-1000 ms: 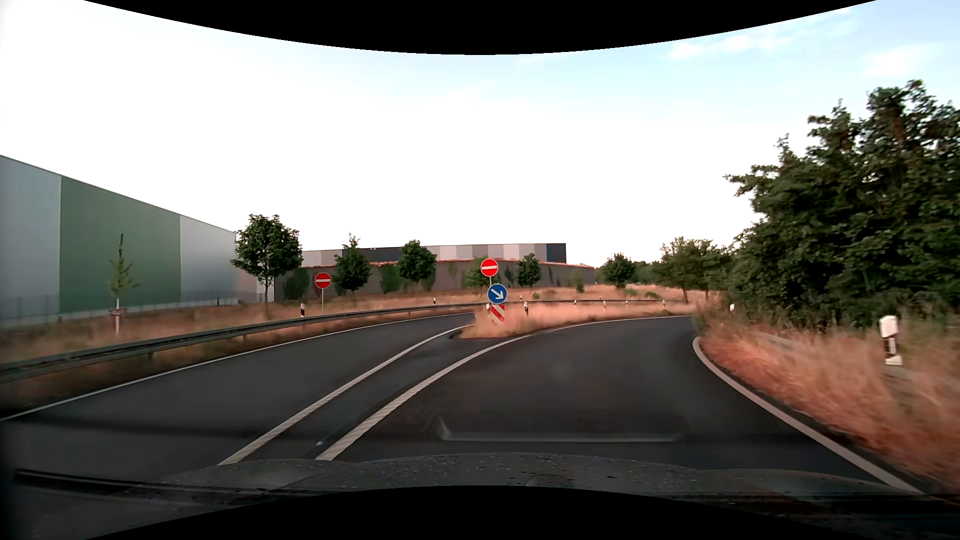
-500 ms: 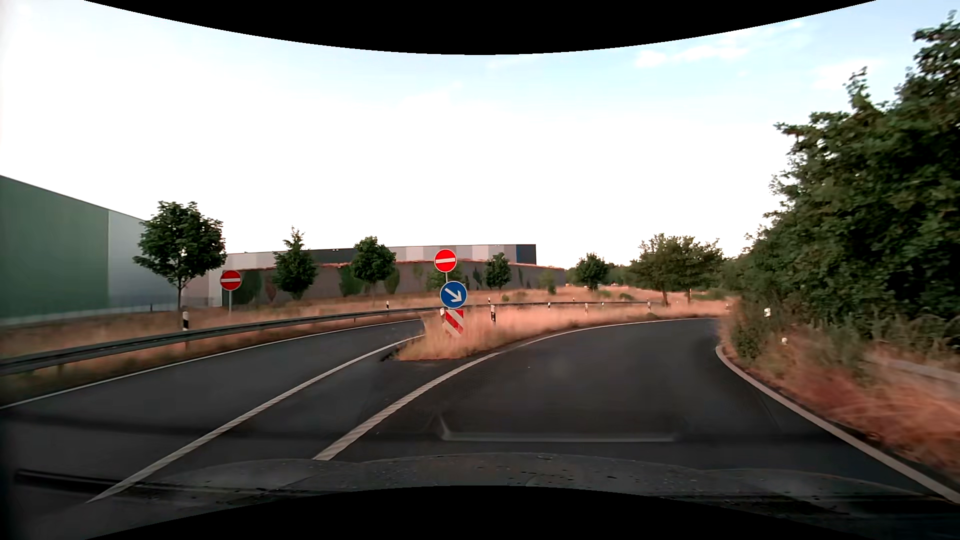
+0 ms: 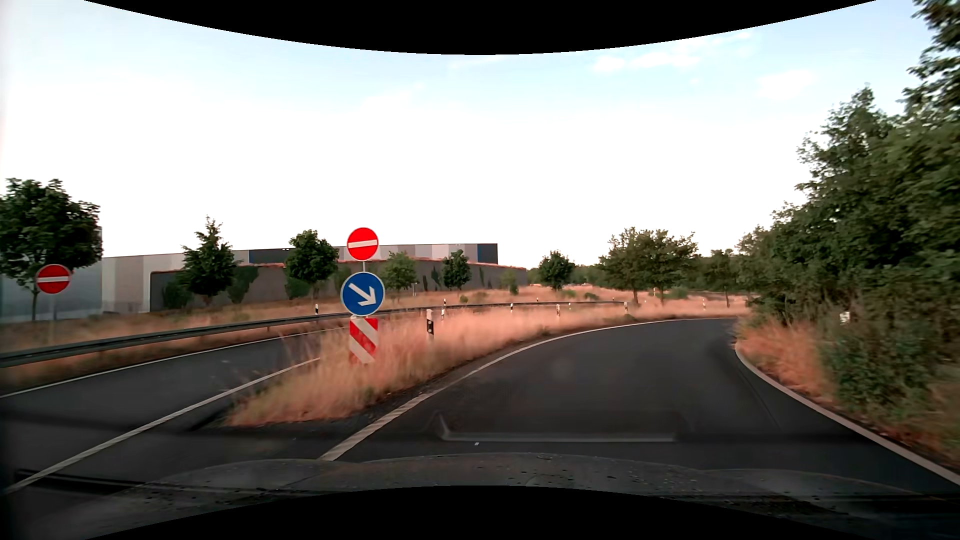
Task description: Follow the waypoints while adhering to traffic rules and regulations
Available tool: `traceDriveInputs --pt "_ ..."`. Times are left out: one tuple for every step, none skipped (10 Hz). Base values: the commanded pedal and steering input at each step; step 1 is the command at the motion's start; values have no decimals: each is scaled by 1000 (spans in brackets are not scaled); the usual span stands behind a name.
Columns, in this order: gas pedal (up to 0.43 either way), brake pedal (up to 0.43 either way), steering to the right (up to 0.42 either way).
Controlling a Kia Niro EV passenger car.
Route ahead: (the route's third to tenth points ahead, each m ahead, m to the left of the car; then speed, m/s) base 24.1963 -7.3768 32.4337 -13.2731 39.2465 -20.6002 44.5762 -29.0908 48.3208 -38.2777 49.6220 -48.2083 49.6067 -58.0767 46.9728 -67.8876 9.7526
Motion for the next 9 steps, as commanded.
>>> traceDriveInputs --pt "0 0 94" --pt "0 0 95" --pt "0 0 97" --pt "0 0 100" --pt "0 0 105" --pt "0 0 108" --pt "0 0 110" --pt "0 0 112" --pt "0 0 114"
